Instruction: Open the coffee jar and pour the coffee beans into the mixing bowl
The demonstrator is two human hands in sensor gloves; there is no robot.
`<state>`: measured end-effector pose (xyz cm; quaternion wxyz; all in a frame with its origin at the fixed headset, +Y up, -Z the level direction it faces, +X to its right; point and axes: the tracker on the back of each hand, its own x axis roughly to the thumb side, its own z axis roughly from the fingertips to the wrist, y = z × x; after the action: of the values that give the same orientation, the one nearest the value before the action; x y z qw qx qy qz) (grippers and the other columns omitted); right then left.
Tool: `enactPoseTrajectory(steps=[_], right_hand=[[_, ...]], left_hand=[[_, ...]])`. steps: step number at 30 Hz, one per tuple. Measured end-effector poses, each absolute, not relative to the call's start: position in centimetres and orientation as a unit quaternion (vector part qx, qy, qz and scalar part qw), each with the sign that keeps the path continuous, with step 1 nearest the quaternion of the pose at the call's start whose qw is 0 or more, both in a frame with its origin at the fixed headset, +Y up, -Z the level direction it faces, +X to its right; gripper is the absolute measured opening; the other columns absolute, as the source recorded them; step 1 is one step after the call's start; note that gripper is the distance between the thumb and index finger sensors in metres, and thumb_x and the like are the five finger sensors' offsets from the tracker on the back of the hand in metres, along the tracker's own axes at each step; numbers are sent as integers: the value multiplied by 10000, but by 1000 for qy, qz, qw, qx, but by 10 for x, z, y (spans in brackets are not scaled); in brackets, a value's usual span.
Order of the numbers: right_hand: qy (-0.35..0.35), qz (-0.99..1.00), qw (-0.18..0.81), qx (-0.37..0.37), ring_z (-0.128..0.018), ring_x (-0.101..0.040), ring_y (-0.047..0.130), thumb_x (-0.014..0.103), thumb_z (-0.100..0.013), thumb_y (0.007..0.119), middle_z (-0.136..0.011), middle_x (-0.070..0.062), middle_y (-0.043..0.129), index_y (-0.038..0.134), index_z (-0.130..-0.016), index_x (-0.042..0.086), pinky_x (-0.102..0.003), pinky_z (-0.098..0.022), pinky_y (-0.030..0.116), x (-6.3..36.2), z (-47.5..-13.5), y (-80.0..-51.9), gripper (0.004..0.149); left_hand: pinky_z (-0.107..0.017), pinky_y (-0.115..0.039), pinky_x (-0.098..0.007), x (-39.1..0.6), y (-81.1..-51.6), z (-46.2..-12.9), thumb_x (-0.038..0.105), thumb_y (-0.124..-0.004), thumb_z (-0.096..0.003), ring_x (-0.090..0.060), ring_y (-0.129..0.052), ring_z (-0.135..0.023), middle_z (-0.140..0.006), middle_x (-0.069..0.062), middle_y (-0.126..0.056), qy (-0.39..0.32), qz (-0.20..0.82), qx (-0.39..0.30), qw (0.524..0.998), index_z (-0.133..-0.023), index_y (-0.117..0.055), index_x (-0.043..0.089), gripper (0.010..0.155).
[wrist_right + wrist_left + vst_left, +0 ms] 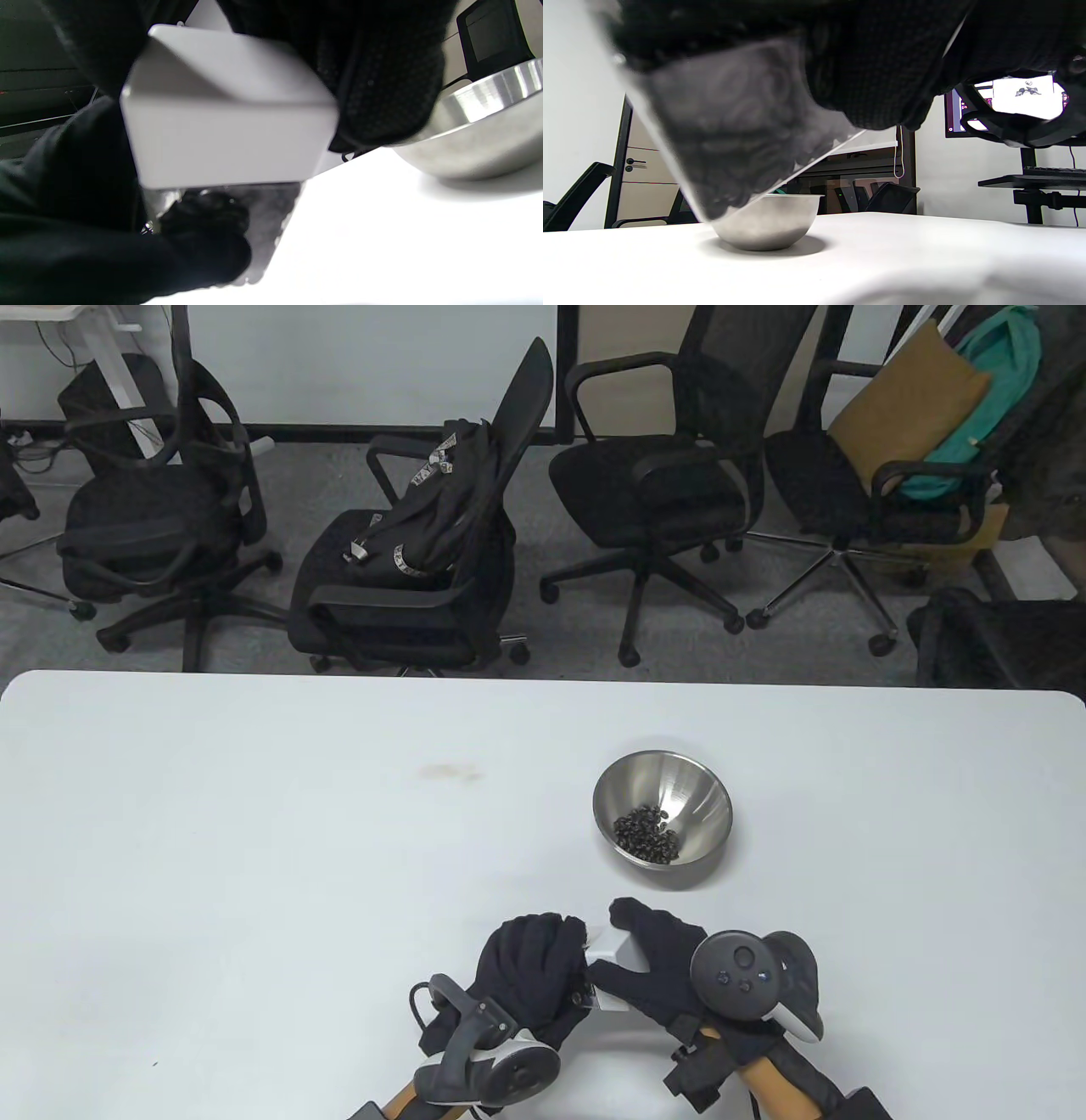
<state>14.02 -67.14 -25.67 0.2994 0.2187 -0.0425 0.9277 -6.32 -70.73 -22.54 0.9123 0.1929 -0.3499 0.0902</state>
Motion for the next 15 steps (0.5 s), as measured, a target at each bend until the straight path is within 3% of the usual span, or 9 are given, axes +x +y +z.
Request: enactPoseTrajectory(steps=[3, 8, 15], right_hand=[[-26, 931, 294, 215, -644, -435, 946, 567, -563, 780, -893, -343, 793, 603, -1087, -22, -469, -482, 892, 140, -257, -675, 808], [-72, 932, 286, 211, -728, -478, 880, 626, -571, 698, -953, -363, 716, 462, -1133, -44, -521, -537, 840, 145, -248, -679, 906], [-106, 931, 274, 218, -738, -468, 874, 607, -571, 702, -954, -341, 720, 478, -1123, -35, -522, -546, 831, 175, -227, -689, 876]], left_hand=[[-696, -705, -603, -64, -711, -228, 437, -998, -462, -454, -710, -901, -1042, -263, -575, -337, 95, 184, 919, -1130, -517, 14, 926], [-701, -707, -594, -74, -711, -241, 437, -997, -460, -448, -766, -931, -1064, -256, -607, -289, 142, 159, 933, -1135, -512, 20, 930], [-662, -774, -566, -106, -712, -283, 440, -1011, -450, -454, -831, -920, -1054, -264, -614, -178, 293, 118, 932, -1108, -498, -6, 946]])
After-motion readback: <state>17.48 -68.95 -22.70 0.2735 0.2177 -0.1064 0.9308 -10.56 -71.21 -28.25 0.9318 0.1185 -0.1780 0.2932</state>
